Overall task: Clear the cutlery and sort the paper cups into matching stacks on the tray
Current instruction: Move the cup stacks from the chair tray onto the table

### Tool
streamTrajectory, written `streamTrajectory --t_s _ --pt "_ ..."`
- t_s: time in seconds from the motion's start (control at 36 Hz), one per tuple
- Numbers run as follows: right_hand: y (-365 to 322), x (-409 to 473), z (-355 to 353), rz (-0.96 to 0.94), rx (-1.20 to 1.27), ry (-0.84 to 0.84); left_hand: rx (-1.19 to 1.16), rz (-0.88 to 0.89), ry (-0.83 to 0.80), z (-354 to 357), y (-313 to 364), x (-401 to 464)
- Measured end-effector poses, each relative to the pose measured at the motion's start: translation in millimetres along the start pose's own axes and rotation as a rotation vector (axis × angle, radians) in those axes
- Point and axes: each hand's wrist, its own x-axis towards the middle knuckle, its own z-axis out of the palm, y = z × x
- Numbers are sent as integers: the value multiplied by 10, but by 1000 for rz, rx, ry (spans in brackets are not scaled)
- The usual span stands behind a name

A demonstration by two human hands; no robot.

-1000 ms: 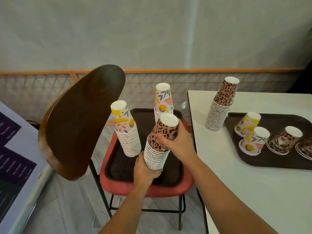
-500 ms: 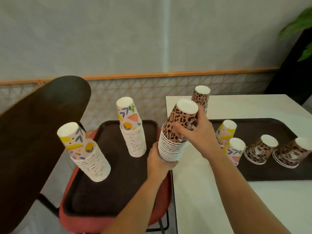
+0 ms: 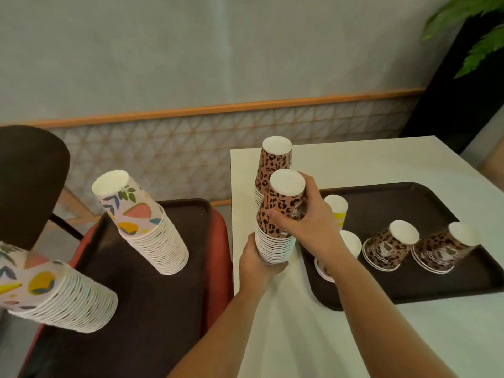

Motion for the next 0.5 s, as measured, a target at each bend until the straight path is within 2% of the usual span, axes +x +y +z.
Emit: streamTrajectory --t_s 0.22,0.33,0.39,0.5 --pt "43 20 -26 -37 1 -6 70 28 -3 52 8 10" --pt "-68 -61 10 -104 7 168 147 26 -13 -17 -92 -70" --pt "-194 -110 28 -191 -36 284 240 81 40 -148 12 -241" --pt "-475 -181 177 -426 -95 438 283 181 327 -455 61 -515"
